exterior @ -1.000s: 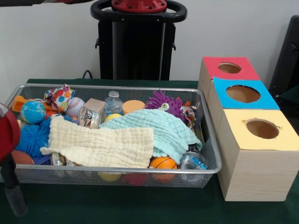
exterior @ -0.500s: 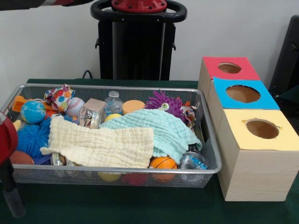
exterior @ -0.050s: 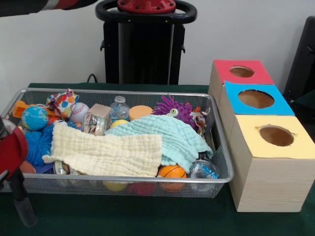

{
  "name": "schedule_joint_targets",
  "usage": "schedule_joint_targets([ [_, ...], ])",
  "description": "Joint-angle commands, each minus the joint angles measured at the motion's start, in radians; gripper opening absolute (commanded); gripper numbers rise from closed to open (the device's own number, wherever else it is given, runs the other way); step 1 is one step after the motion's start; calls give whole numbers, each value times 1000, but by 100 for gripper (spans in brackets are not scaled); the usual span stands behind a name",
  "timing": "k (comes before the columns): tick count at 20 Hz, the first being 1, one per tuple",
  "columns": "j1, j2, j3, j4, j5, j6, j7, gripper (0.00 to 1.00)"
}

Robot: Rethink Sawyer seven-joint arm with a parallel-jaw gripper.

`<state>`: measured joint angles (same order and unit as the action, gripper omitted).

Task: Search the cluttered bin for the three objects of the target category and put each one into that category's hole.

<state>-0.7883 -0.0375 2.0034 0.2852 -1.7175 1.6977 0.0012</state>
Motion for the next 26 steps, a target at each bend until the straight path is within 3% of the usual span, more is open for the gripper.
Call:
schedule_joint_targets([
  [1,-24,-28,-239,48,102,38,377,100],
  [12,-36,-85,-445,131,290,0,558,100],
  [26,-43,-139,-627,180,472,-22,627,100],
])
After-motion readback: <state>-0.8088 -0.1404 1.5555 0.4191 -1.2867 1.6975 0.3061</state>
